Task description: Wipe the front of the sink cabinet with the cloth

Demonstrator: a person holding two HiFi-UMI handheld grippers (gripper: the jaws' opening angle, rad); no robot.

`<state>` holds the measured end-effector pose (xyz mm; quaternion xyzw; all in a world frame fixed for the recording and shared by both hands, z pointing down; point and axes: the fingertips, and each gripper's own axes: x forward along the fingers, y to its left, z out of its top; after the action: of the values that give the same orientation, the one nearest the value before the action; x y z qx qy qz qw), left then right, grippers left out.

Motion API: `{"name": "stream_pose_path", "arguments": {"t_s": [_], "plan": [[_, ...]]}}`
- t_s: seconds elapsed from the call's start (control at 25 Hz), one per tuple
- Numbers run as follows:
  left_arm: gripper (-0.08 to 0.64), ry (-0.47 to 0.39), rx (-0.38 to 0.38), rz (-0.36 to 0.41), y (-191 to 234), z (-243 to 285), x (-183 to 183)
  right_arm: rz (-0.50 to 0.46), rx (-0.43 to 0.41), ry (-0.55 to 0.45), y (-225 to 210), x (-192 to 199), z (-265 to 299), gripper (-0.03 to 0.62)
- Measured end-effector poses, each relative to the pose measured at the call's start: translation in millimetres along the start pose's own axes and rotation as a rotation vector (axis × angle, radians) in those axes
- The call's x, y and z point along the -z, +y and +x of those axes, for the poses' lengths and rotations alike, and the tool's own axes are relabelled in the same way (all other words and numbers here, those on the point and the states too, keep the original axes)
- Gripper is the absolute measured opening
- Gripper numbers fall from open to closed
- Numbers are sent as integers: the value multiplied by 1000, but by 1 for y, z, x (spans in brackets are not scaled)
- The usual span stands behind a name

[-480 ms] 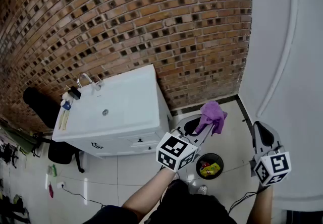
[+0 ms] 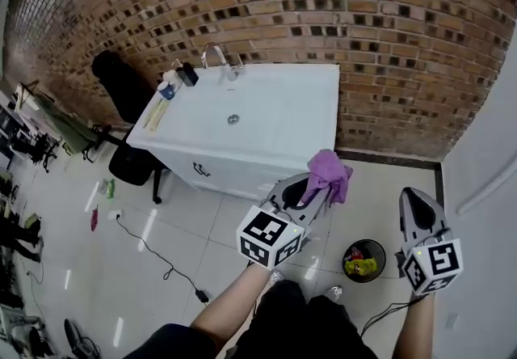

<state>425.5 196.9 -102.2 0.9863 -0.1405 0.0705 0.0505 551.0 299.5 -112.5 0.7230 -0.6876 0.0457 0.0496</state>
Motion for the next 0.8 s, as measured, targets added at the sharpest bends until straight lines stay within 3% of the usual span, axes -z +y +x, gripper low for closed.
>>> {"name": "stream_pose_path", "arguments": {"t_s": [0.4, 0.6, 0.8], "plan": [[71, -23, -276, -104, 149, -139, 34, -123, -302, 58, 177, -12, 134, 0], [71, -53, -362, -149, 200, -202, 50, -200, -427, 80, 265, -11, 177, 0], [71, -52, -461, -189, 240, -249, 72, -245, -533, 98, 325, -5, 205, 0]]}}
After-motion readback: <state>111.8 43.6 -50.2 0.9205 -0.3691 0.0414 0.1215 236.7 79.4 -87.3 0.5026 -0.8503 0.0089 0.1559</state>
